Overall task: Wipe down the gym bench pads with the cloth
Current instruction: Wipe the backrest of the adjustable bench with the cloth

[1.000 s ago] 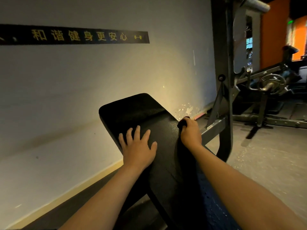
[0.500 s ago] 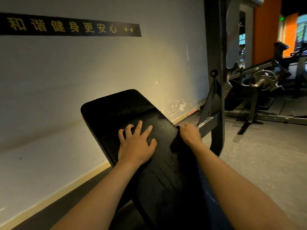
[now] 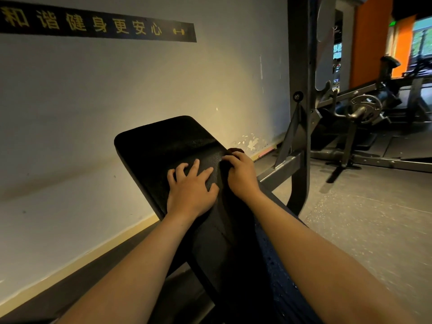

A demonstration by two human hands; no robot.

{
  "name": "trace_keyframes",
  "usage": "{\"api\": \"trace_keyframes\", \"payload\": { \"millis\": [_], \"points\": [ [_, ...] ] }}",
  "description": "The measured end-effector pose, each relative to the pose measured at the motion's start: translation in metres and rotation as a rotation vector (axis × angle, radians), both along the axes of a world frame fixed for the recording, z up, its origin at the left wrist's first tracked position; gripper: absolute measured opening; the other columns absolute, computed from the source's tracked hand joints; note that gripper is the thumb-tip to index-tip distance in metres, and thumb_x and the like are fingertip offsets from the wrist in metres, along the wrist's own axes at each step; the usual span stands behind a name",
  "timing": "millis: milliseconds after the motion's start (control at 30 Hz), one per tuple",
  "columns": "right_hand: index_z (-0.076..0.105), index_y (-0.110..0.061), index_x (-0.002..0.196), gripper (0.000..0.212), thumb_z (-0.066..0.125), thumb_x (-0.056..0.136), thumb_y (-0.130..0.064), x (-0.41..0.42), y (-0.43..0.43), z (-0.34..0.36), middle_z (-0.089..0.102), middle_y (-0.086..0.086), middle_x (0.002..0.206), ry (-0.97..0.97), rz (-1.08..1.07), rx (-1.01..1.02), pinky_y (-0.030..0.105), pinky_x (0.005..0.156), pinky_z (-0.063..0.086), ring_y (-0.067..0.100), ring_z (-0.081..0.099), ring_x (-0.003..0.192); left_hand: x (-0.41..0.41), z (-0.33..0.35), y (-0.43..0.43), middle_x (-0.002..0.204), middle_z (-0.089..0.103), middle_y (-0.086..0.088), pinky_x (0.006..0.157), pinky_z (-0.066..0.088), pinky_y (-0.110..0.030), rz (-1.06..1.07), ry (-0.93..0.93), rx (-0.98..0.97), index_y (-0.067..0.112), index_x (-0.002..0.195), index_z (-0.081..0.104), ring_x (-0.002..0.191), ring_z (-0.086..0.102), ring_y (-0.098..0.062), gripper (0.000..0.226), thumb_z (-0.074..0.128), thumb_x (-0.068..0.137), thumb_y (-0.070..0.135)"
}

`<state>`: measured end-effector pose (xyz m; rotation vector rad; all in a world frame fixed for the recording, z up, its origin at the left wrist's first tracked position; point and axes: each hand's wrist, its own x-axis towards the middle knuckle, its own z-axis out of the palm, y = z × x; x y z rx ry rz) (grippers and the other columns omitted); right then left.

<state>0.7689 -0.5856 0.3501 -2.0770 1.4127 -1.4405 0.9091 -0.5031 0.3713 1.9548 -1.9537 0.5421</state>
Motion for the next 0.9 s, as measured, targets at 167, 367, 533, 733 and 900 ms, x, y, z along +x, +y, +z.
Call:
{"api": "trace_keyframes", "payload": {
  "millis": [167,367,533,733,900],
  "points": [
    [0.052,-0.021,0.141,0.046,0.043,0.098,-0.007,-0.046,0.023,-0.04,0.037,0.002,0.152,-0.021,-0.122,0.094,0.043,0.113,0.036,0.029,0.037,0.137,0.013,-0.002,0.014,0.157,0.041,0.004,0.125,0.003,-0.042,-0.175,0.25,-0.081,0.038,0.132,0.062,0.149,0.024,-0.018,0.037,0.05,0.098,0.03],
    [0.049,-0.02,0.144,0.052,0.046,0.096,-0.001,-0.035,0.052,-0.043,0.033,0.001,0.156,-0.106,-0.156,0.115,0.047,0.118,0.028,0.027,0.031,0.144,0.049,-0.029,0.048,0.169,0.004,-0.003,0.122,-0.002,-0.051,0.062,0.431,-0.238,0.039,0.15,0.036,0.154,-0.002,-0.026,0.065,0.057,0.092,0.06],
    [0.054,-0.024,0.14,0.044,0.048,0.099,-0.011,0.038,0.095,-0.031,0.035,0.002,0.156,0.003,0.026,-0.041,0.048,0.117,0.03,0.024,0.028,0.145,0.036,-0.034,0.052,0.168,-0.005,-0.006,0.118,0.032,-0.053,-0.013,1.094,-0.233,0.042,0.156,0.006,0.152,0.012,-0.038,0.101,0.077,0.085,0.043],
    [0.045,-0.028,0.145,0.048,0.045,0.099,-0.014,0.05,0.118,-0.043,0.028,0.001,0.159,0.193,0.144,-0.162,0.047,0.106,0.044,0.023,0.026,0.146,0.039,-0.043,0.056,0.16,0.03,-0.001,0.107,0.047,-0.052,-0.109,1.423,-0.203,0.048,0.153,-0.002,0.139,0.043,-0.031,0.099,0.073,0.089,0.04],
    [0.04,-0.028,0.149,0.06,0.044,0.095,-0.002,-0.012,0.085,-0.045,0.019,-0.001,0.163,0.169,-0.051,0.012,0.046,0.113,0.037,0.028,0.029,0.145,0.038,-0.043,0.063,0.162,0.025,0.0,0.115,0.038,-0.05,-0.138,1.476,-0.144,0.04,0.157,-0.008,0.145,0.036,-0.031,0.098,0.068,0.094,0.038]
  ]
}}
